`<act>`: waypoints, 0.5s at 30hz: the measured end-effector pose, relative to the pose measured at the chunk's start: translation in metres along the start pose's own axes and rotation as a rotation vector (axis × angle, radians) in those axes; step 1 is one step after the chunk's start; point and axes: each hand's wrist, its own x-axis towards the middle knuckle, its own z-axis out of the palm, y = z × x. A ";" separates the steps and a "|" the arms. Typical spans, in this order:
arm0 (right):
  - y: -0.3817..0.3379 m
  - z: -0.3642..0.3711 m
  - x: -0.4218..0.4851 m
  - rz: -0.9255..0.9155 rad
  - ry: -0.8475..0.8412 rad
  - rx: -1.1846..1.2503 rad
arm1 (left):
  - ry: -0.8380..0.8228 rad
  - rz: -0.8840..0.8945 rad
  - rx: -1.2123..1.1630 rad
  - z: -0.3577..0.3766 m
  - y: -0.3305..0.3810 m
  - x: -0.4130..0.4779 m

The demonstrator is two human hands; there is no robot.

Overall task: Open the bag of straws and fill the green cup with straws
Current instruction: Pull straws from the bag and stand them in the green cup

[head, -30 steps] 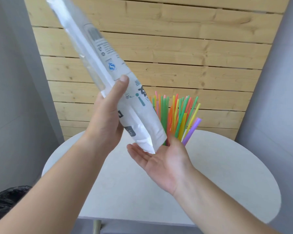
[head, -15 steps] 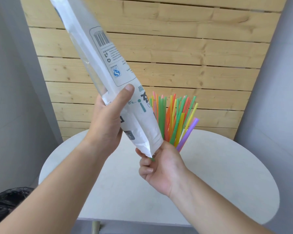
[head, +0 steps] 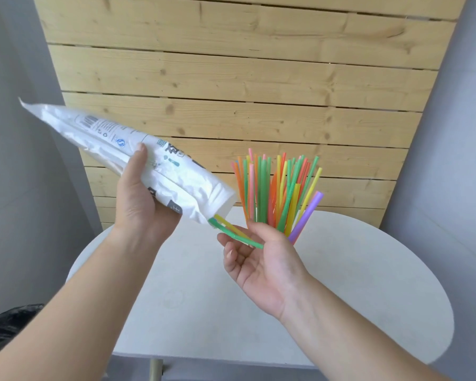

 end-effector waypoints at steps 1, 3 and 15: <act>0.000 0.000 0.000 -0.005 0.003 -0.033 | 0.016 -0.002 -0.022 -0.002 0.000 0.002; 0.000 0.001 -0.001 -0.012 0.009 -0.082 | 0.039 0.002 -0.042 -0.005 0.000 0.005; -0.001 0.002 0.001 -0.111 0.041 -0.320 | -0.048 -0.011 0.000 -0.004 -0.012 0.004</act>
